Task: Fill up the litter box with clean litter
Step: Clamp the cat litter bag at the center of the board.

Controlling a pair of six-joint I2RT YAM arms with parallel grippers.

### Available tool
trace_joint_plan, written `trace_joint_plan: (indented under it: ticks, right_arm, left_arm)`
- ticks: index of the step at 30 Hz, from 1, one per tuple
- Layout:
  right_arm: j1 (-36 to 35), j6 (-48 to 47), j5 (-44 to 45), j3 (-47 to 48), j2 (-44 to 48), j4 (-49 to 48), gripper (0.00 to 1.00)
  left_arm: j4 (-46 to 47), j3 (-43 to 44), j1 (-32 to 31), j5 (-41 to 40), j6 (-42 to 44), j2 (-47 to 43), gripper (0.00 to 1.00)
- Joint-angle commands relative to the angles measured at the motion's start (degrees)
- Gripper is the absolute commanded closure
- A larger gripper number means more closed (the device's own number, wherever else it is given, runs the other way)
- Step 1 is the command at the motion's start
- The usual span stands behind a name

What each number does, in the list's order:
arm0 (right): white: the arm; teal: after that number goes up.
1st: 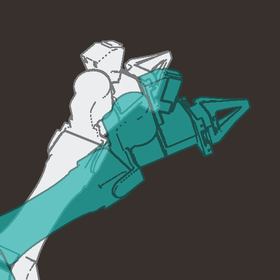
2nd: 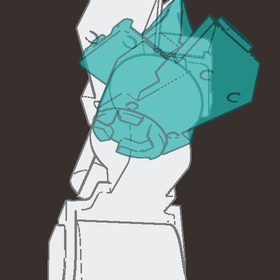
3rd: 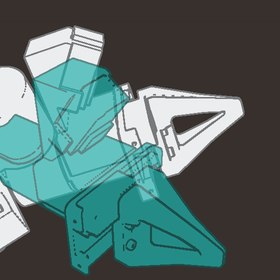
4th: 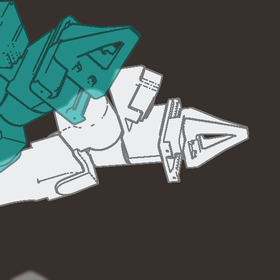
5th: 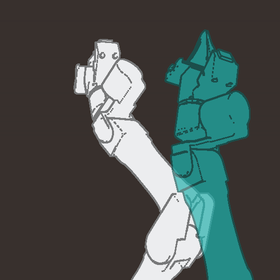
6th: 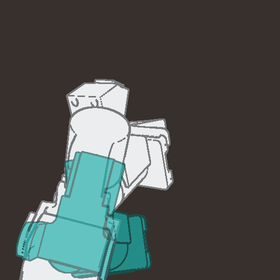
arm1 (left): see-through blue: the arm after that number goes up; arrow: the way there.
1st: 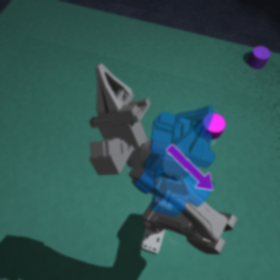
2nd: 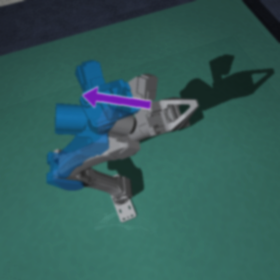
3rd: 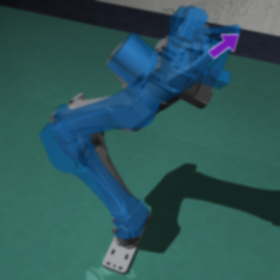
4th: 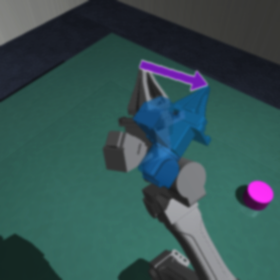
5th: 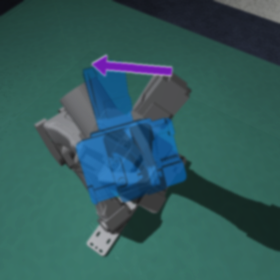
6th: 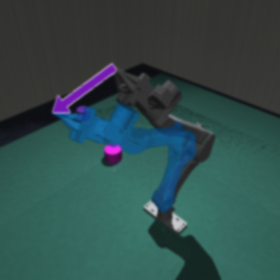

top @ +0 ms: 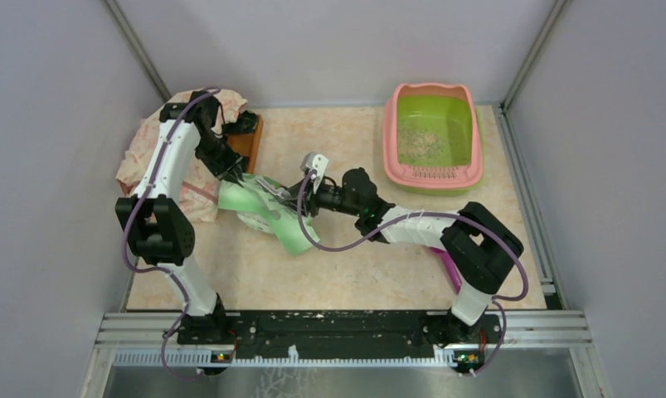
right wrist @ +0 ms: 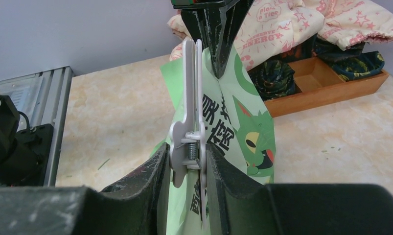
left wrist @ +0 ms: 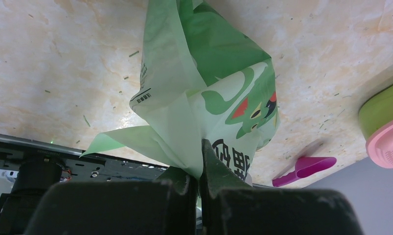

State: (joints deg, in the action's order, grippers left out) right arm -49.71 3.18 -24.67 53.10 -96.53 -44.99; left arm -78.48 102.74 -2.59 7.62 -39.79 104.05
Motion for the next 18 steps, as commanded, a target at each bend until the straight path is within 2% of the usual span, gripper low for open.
trace_joint_plan:
  ticks: [1,6,18]
  right_arm:
    - [0.1,-0.5,-0.5,4.4,-0.6,3.3,0.88]
    - [0.1,-2.9,0.0,9.9,-0.6,16.9,1.00]
    - [1.4,-12.3,-5.8,27.2,-3.2,51.1,1.00]
  left_arm:
    - [-0.4,2.2,0.0,1.6,0.9,-1.0,1.00]
    - [-0.5,2.4,0.0,1.5,1.2,-1.3,1.00]
    - [-1.3,3.2,0.0,0.7,1.8,-1.5,1.00]
